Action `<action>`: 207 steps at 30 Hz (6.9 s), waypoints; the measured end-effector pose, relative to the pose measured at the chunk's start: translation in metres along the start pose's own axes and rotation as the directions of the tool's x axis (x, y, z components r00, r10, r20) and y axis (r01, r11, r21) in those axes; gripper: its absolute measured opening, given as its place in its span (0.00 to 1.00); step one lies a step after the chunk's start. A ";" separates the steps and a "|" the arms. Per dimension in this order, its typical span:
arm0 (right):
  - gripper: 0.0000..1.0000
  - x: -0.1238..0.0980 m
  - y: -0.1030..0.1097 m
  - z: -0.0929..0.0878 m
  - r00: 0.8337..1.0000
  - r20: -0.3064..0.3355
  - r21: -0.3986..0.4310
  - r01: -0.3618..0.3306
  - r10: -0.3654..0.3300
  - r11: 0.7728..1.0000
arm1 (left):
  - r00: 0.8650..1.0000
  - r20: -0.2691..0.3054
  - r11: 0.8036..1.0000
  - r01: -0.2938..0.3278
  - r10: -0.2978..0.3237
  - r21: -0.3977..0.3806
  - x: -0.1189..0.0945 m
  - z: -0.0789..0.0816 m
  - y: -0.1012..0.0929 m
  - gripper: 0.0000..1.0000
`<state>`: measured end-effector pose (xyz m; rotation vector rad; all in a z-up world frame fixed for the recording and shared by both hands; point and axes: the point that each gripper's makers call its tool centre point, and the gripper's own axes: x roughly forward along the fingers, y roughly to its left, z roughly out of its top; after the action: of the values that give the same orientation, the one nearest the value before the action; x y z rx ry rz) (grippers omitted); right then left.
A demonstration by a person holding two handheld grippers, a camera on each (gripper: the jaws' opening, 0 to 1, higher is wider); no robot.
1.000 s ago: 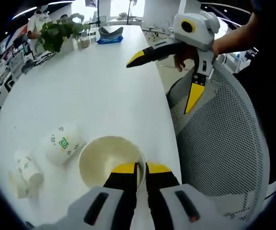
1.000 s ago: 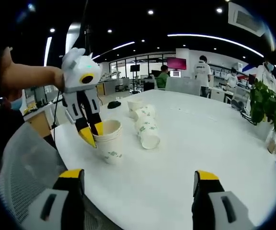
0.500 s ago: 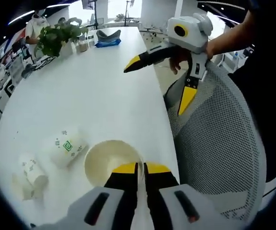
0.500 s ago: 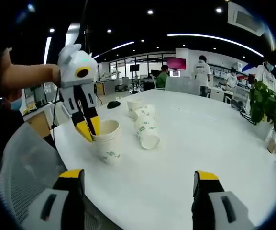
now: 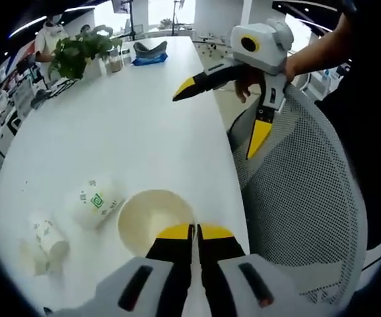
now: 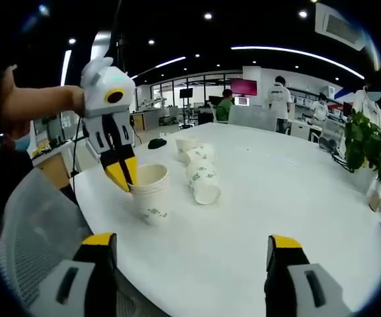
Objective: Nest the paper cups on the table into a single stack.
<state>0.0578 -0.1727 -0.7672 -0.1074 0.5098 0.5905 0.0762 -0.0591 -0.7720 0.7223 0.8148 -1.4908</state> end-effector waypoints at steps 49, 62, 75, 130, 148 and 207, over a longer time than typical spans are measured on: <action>0.93 0.008 0.003 0.015 0.999 -0.001 -0.052 -0.049 0.049 0.997 | 0.819 0.365 0.876 -0.309 0.443 -0.371 -0.093 -0.014 0.005 0.38; 0.88 0.033 -0.011 0.049 0.997 0.021 -0.077 -0.068 0.070 0.995 | 0.751 0.363 0.790 -0.329 0.552 -0.518 -0.093 -0.049 -0.012 0.49; 0.73 0.078 -0.027 0.061 0.997 -0.020 -0.081 -0.072 0.071 0.994 | 0.699 0.333 0.711 -0.354 0.633 -0.608 -0.084 -0.074 -0.028 0.56; 0.46 0.201 -0.021 0.055 0.962 -0.231 -0.071 -0.164 0.144 0.984 | 0.635 0.371 0.689 -0.371 0.677 -0.622 -0.089 -0.070 -0.023 0.57; 0.37 0.189 -0.030 0.061 0.975 -0.180 0.030 -0.124 0.127 0.992 | 0.663 0.333 0.688 -0.389 0.671 -0.613 -0.083 -0.077 -0.022 0.53; 0.35 0.040 0.045 0.137 0.972 0.150 -0.153 -0.161 0.184 0.975 | 0.656 0.431 0.769 -0.394 0.619 -0.504 -0.137 0.020 0.025 0.45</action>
<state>0.1201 -0.0820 -0.6653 -0.1475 0.3200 0.7991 0.1125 0.0002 -0.6491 0.1483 0.3386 -0.8958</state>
